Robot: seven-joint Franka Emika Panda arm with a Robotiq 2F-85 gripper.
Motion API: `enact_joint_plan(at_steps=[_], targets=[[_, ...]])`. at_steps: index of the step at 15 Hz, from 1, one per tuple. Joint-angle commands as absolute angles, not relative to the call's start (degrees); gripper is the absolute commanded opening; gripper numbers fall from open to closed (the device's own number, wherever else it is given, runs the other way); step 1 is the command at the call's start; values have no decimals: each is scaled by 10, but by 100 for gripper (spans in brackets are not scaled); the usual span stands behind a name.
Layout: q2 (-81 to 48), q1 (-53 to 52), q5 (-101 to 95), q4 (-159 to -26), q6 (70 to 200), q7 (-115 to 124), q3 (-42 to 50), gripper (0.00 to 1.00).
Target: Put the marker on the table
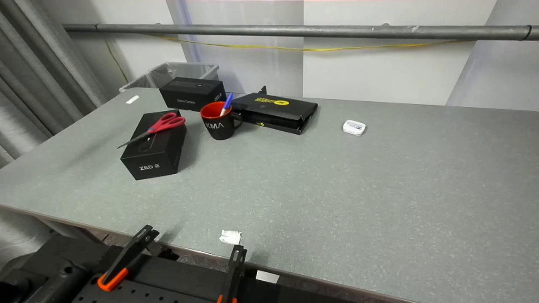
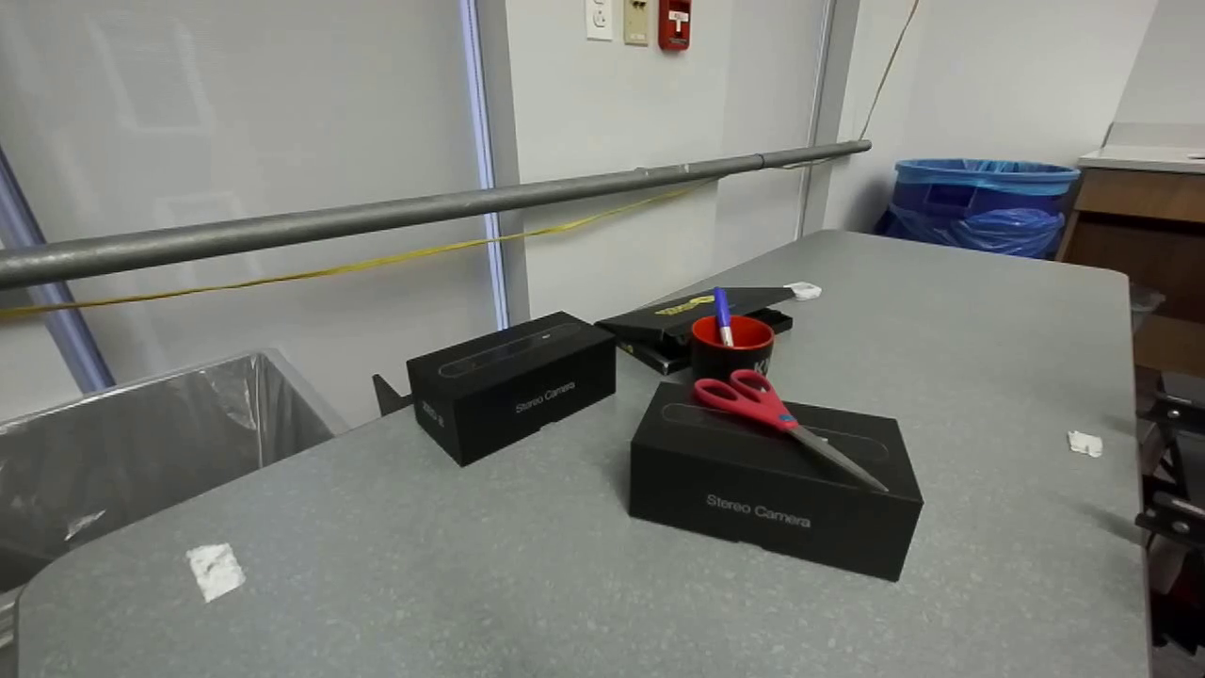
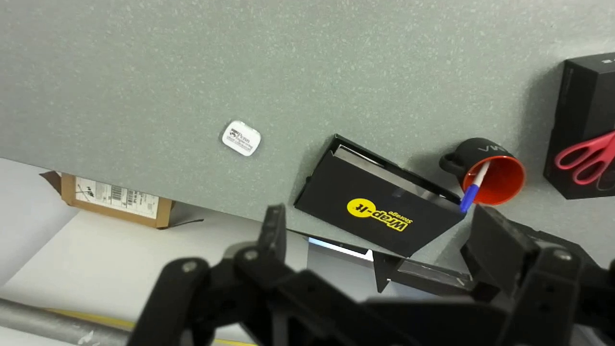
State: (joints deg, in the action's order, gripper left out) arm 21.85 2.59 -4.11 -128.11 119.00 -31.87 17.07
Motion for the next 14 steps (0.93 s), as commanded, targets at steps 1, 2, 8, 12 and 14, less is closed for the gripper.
enact_joint_plan(at_steps=[1, 2, 8, 12, 14], targets=[[182, 12, -30, -1312, 1285, -259, 118, 100], [172, 7, -30, -1319, 1309, -242, 101, 100], [149, -3, -15, -1322, 1305, -229, 67, 100], [138, -2, -6, -1316, 1308, -221, 70, 100], [94, -7, 0, -1306, 1323, -193, 61, 100]])
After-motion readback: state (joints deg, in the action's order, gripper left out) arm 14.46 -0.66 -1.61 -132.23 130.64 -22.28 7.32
